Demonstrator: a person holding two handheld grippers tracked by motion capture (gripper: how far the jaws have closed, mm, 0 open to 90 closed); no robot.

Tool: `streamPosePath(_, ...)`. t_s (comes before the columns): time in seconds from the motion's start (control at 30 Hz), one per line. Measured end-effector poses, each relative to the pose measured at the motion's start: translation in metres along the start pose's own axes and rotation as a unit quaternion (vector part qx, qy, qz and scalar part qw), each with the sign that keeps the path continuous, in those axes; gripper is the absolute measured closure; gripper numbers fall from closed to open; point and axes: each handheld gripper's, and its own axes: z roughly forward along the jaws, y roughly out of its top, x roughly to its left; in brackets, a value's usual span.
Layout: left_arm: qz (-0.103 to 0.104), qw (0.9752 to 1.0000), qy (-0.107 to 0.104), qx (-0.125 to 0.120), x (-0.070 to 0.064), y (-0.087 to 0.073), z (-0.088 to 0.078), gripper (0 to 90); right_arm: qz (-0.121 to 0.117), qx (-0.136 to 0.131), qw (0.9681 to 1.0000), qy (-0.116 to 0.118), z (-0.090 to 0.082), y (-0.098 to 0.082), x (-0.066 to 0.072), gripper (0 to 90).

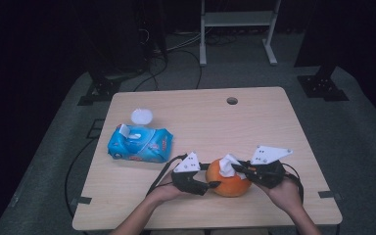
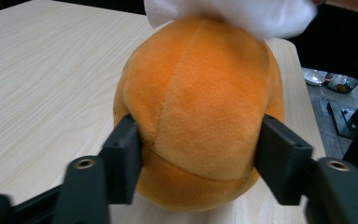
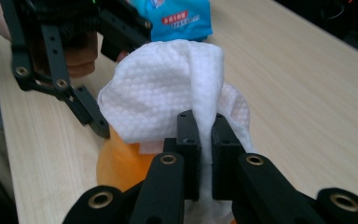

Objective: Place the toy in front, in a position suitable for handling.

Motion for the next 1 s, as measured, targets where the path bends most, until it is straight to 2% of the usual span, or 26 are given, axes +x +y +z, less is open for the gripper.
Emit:
streamPosePath(0.1,-0.002,0.9998,-0.003,-0.02,0.001,0.001,0.0,22.6,0.023,0.0,0.9997,0.009,-0.003,-0.016,-0.008,84.3)
streamPosePath(0.23,-0.009,0.9991,-0.012,-0.039,0.005,0.004,0.005,16.0,0.049,-0.005,0.9988,-0.004,-0.021,-0.035,-0.018,84.2)
streamPosePath(0.3,-0.008,0.9993,-0.019,-0.032,0.007,0.005,0.013,14.2,0.059,-0.003,0.9982,-0.006,-0.028,-0.043,-0.023,84.1)
streamPosePath(0.43,0.008,0.9989,-0.045,-0.012,0.006,0.006,0.038,10.2,0.091,-0.006,0.9958,-0.012,-0.038,-0.062,-0.034,84.1)
streamPosePath(0.5,0.023,0.998,-0.058,-0.008,0.004,0.008,0.048,10.7,0.104,-0.013,0.9944,-0.006,-0.039,-0.066,-0.037,84.1)
streamPosePath(0.57,0.033,0.998,-0.05,-0.018,0.0,0.012,0.05,24.9,0.111,-0.018,0.9937,-0.002,-0.039,-0.068,-0.037,84.1)
streamPosePath(0.63,0.036,0.9986,-0.037,-0.015,-0.003,0.02,0.045,34.3,0.116,-0.033,0.9927,-0.006,-0.042,-0.065,-0.038,84.3)
streamPosePath(0.73,0.036,0.9988,-0.025,-0.023,-0.004,0.035,0.029,35.5,0.109,-0.05,0.9927,-0.01,-0.044,-0.052,-0.039,84.3)
streamPosePath(0.83,0.046,0.9985,-0.01,-0.027,0.0,0.045,0.005,35.5,0.105,-0.066,0.9923,-0.002,-0.04,-0.035,-0.039,84.3)
streamPosePath(0.9,0.042,0.9987,-0.006,-0.026,0.004,0.044,-0.006,35.5,0.103,-0.068,0.9923,0.006,-0.032,-0.027,-0.039,84.3)
streamPosePath(1.0,0.032,0.9993,0.002,-0.018,0.008,0.033,-0.016,35.4,0.103,-0.063,0.9925,0.016,-0.017,-0.022,-0.036,84.3)
